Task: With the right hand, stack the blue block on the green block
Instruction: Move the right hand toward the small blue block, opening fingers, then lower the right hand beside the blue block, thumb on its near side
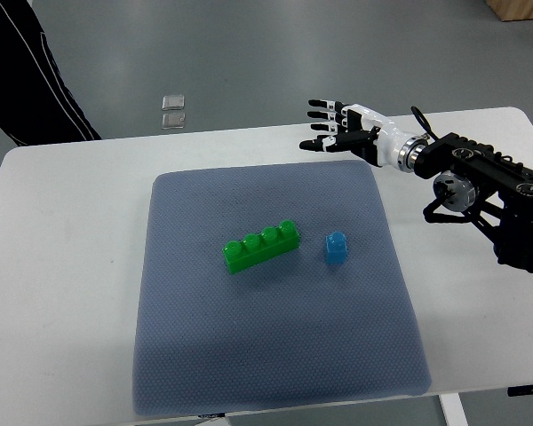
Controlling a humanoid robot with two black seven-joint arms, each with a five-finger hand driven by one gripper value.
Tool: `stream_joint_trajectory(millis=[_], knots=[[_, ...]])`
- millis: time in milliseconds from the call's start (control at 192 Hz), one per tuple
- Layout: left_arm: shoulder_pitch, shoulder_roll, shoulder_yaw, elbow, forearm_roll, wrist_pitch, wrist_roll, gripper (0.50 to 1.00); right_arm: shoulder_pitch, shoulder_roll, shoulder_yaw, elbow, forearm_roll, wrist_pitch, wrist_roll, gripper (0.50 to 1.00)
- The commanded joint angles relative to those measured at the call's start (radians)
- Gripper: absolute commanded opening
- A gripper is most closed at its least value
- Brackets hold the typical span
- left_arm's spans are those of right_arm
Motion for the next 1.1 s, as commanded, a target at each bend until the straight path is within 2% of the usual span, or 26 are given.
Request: stream_joint_trajectory(millis=[0,307,572,774,873,993,1097], knots=[[0.0,0.0,0.0,0.0,0.0,-0.001,0.0,1.0,0.0,-0.034,-0.005,0.032,-0.103,-0.021,-0.005,0.95],[0.0,0.0,0.0,0.0,0.0,0.001,0.0,1.0,0.026,-0.118,-0.165,0.121,-0.198,-0.05,-0.015,0.95],[0.0,0.0,-0.001,0.0,0.0,0.001,0.0,1.0,0.028,-0.31,-0.208,0.366,-0.268,-0.053,-0.017,0.95],[0.0,0.0,0.0,0.0,0.0,0.001,0.0,1.0,0.021,-0.365,-0.271,0.432,-0.374,-0.05,-0.032,0.948],[0.001,0.0,0.0,0.0,0.0,-0.001,0.0,1.0,0.011,-0.428,-0.284,0.527,-0.413,-0.042,-0.032,0.948],[0.0,0.0,0.0,0.0,0.0,0.0,0.0,1.0,-0.003,-0.5,-0.286,0.676,-0.48,-0.044,-0.083,0.946],[0.0,0.0,0.0,0.0,0.0,-0.001,-0.001,1.0,0.0,-0.516,-0.286,0.727,-0.505,-0.048,-0.152,0.944]])
